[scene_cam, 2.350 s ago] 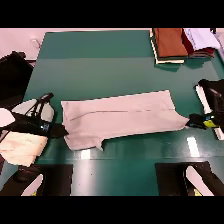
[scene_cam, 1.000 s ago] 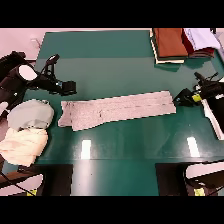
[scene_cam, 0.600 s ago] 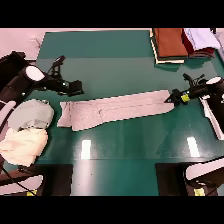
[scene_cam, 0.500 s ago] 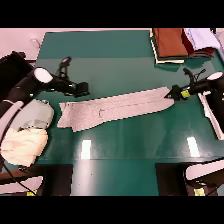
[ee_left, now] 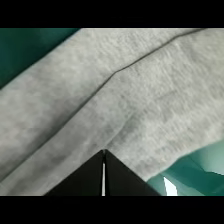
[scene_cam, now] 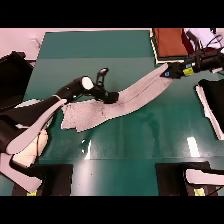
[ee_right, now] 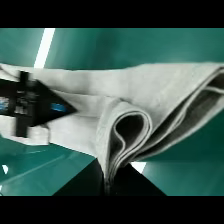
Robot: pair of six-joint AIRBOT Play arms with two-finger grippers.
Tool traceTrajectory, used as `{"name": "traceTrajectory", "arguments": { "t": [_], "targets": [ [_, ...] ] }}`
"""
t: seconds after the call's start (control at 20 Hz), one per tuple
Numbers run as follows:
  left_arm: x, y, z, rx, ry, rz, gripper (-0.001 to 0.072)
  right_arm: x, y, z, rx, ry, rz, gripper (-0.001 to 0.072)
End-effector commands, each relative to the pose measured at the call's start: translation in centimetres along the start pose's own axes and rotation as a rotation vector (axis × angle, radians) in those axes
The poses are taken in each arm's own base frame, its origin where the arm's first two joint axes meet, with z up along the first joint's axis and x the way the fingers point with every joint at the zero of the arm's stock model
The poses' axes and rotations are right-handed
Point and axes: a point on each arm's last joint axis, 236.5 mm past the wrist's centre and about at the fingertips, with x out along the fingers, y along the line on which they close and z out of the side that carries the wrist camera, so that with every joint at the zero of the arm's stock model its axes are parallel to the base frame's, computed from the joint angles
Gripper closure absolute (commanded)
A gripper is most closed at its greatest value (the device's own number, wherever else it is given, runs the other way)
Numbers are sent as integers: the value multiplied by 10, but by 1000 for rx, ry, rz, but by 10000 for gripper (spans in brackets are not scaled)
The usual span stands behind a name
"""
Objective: Fold the shirts.
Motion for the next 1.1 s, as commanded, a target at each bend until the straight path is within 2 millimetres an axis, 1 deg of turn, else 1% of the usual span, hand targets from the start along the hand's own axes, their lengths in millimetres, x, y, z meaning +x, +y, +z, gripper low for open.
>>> {"name": "traceTrajectory", "arguments": {
  "t": [0.0, 0.15, 0.3, 0.35, 0.4, 0.45, 0.5, 0.55, 0.6, 0.65, 0.7, 0.75, 0.85, 0.9, 0.95, 1.0, 1.05],
  "targets": [
    [26, -3, -4, -10, 38, -1, 686, -12, 64, 11, -104, -43, 36, 699],
    [26, -3, -4, -6, 39, 1, 686, -8, 102, 13, -173, -42, 75, 698],
    [19, 8, -6, -15, 68, 15, 686, 0, 131, 11, -221, -41, 109, 698],
    [10, 15, -2, -22, 72, 23, 686, 3, 140, 10, -225, -40, 124, 698],
    [-3, 21, 6, -26, 56, 30, 686, 8, 151, 9, -232, -38, 154, 698],
    [-23, 27, 20, -19, 16, 45, 686, 12, 163, 8, -234, -38, 189, 699],
    [-48, 33, 38, -7, -40, 63, 686, 18, 180, 5, -236, -33, 237, 699],
    [-82, 39, 58, 5, -112, 84, 686, 26, 194, 3, -237, -29, 278, 699],
    [-118, 45, 75, 12, -184, 105, 686, 38, 211, -1, -247, -18, 313, 698],
    [-160, 53, 91, 21, -265, 134, 686, 53, 226, -6, -262, -10, 335, 698],
    [-205, 60, 104, 29, -349, 171, 686, 71, 246, -13, -287, -2, 371, 698],
    [-246, 67, 113, 37, -428, 209, 685, 90, 268, -21, -302, 4, 413, 698],
    [-325, 77, 120, 54, -573, 293, 686, 135, 311, -39, -320, 0, 492, 696],
    [-355, 79, 118, 59, -625, 325, 686, 158, 332, -52, -330, 0, 531, 638],
    [-380, 79, 115, 57, -668, 346, 686, 177, 348, -66, -359, 16, 564, 472],
    [-395, 80, 112, 52, -692, 358, 686, 192, 359, -82, -392, 59, 576, 382],
    [-405, 81, 108, 49, -702, 370, 685, 200, 364, -91, -423, 87, 580, 379]
  ]
}}
